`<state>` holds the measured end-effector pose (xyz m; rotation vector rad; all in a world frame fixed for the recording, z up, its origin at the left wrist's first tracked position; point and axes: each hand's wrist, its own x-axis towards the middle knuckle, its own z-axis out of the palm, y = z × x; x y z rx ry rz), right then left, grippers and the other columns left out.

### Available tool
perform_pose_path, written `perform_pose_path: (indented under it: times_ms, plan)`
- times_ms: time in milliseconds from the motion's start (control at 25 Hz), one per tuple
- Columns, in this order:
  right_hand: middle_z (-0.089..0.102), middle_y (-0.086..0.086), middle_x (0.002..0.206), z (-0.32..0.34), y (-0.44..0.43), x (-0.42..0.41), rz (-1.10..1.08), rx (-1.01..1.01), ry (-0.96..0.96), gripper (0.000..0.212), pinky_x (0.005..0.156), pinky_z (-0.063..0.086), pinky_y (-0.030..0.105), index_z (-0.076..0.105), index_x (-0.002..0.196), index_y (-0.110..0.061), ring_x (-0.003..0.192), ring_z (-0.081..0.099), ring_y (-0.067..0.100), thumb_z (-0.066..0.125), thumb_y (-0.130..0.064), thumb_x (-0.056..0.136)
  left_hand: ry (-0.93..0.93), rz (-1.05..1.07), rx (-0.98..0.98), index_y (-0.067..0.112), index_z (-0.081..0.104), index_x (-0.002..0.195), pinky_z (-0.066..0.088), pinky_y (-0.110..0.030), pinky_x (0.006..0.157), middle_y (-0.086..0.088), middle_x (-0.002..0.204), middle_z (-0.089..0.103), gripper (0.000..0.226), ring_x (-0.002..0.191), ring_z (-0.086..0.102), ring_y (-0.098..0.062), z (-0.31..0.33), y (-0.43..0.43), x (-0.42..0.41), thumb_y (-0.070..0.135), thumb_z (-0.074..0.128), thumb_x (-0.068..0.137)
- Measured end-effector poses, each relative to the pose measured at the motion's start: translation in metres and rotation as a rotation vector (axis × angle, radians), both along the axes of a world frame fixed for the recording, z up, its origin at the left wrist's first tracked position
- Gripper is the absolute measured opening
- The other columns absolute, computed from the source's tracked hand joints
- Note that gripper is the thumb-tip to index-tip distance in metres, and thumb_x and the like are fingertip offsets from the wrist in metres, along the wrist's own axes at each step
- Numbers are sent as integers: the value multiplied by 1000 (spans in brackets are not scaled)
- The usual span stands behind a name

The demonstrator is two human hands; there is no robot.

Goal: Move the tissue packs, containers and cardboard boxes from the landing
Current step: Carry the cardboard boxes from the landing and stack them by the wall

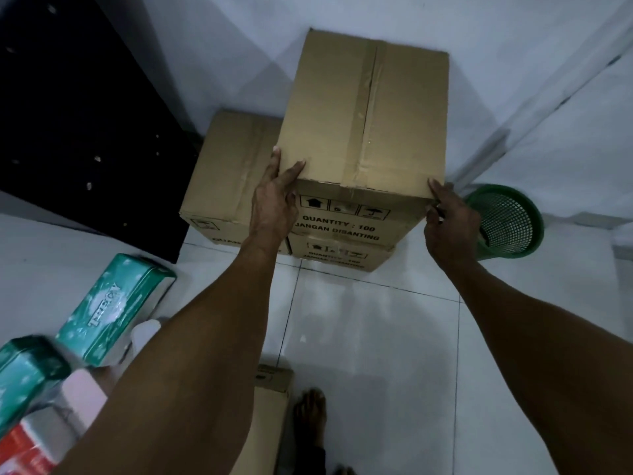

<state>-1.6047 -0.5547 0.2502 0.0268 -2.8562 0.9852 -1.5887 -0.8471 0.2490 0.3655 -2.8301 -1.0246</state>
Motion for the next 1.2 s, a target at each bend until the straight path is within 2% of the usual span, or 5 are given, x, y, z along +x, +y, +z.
perform_pose_path:
  times_ms: [120,320,760,960,1200]
  plan:
    - [34,9,156,-10,-12,20,-8,-3,-39,66,108,41,53,22,154,-26,131,49,30,56,-22,97,-1,-32,-44,37,28,153,45,-14,85,-5,165,-1,82,147,24,-25,-6,-4,32,-3,59,89]
    - [20,14,159,-23,-51,112,42,31,-113,80,102,42,44,10,156,-15,135,39,34,60,-21,95,-80,74,23,34,33,151,40,-51,109,-9,162,19,76,142,34,-37,-45,-47,171,8,66,88]
    - [22,20,159,-155,-143,400,295,-117,-671,100,107,37,49,-17,154,-29,139,35,40,62,-31,93,-510,496,21,26,35,151,39,-50,107,-22,155,32,74,141,34,-39,-144,-113,527,34,70,86]
    - [47,22,143,-203,-153,479,309,-128,-777,102,97,49,48,-23,151,-36,120,55,40,60,-28,93,-604,451,25,33,26,154,46,-55,99,-16,152,37,88,134,41,-43,-199,-125,593,67,38,73]
    - [63,24,116,-218,-160,466,351,-3,-702,85,84,50,42,-5,157,-27,100,63,40,50,-7,94,-756,516,-61,47,20,151,39,-51,102,-12,140,44,78,124,45,-39,-211,-127,586,55,57,83]
